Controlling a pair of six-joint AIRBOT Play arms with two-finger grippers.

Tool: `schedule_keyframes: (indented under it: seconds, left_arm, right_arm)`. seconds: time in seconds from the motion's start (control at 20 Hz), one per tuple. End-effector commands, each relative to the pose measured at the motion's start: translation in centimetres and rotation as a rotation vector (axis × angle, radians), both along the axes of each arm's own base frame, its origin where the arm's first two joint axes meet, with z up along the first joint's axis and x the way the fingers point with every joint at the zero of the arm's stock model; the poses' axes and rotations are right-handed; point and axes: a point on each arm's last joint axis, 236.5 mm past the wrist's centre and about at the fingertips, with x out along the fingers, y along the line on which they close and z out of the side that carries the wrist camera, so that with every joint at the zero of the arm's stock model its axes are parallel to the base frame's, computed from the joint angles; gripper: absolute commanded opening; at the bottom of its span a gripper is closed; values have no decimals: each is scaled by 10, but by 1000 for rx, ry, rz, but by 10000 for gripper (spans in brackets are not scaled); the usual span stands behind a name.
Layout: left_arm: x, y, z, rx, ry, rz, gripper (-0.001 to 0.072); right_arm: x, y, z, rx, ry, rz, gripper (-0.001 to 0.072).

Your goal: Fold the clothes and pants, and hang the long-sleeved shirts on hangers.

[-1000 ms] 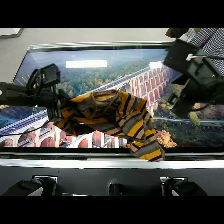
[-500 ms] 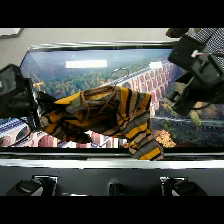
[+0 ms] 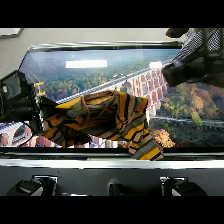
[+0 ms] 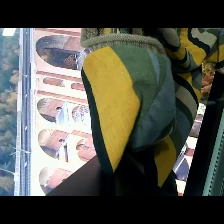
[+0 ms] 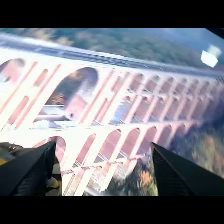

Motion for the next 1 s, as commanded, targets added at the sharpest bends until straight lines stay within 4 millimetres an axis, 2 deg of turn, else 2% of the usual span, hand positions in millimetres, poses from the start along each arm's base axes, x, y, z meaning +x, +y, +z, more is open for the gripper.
schedule_keyframes:
  seconds: [0.0, 0.1, 0.2, 0.3, 0.35, 0.45, 0.55, 0.65, 0.75, 0.95]
  left_arm:
    - [6, -1, 0, -11, -12, 14, 18]
    - [9, -1, 2, -18, -21, 22, 18]
    - [12, -1, 1, -19, -21, 26, 18]
    - [15, -2, 1, -22, -26, 30, 18]
    - [15, -2, 1, -22, -24, 30, 19]
    - [15, -2, 1, -22, -23, 30, 18]
    - [15, -2, 0, -22, -22, 30, 18]
    - [16, -2, 0, -21, -20, 30, 18]
    - [17, -2, -2, -20, -16, 30, 18]
    - [17, -2, -2, -20, -15, 30, 18]
  right_arm:
    - [-13, -62, -33, 181, 204, -256, 673]
    - [-53, -45, -69, 155, 432, 20, 632]
    - [-65, -22, -88, 101, 454, 259, 603]
    - [-78, -1, -120, -61, 470, 532, 602]
    - [-76, 8, -132, -99, 459, 592, 603]
    - [-55, 24, -143, -147, 377, 638, 604]
    - [-23, 38, -135, -172, 239, 636, 604]
    - [-5, 49, -126, -215, 129, 667, 603]
    - [0, 57, -127, -237, 89, 725, 602]
    - [3, 72, -135, -167, 99, 764, 593]
